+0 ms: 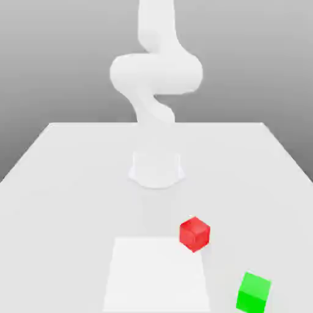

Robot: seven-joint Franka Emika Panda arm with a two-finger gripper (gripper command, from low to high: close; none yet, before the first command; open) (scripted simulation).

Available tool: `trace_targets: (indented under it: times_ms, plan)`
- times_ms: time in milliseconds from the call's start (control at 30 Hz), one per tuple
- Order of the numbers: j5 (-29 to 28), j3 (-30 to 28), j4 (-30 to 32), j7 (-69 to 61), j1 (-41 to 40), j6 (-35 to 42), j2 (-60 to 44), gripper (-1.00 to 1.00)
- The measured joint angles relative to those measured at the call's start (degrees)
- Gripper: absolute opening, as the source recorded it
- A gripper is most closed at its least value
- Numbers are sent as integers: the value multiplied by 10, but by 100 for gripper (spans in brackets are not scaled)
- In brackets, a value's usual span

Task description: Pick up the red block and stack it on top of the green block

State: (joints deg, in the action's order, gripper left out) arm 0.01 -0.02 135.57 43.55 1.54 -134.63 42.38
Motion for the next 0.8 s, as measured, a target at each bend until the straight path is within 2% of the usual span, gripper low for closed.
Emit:
trace_targets:
  times_ms: [533, 600, 767, 800]
  plan:
    - [3, 1, 297, -193, 120, -234, -296, 0]
    - [2, 6, 317, -210, 129, -294, -375, 0]
    - [-4, 4, 312, -214, 136, -396, -498, 0]
    - [-5, 3, 309, -214, 137, -412, -517, -100]
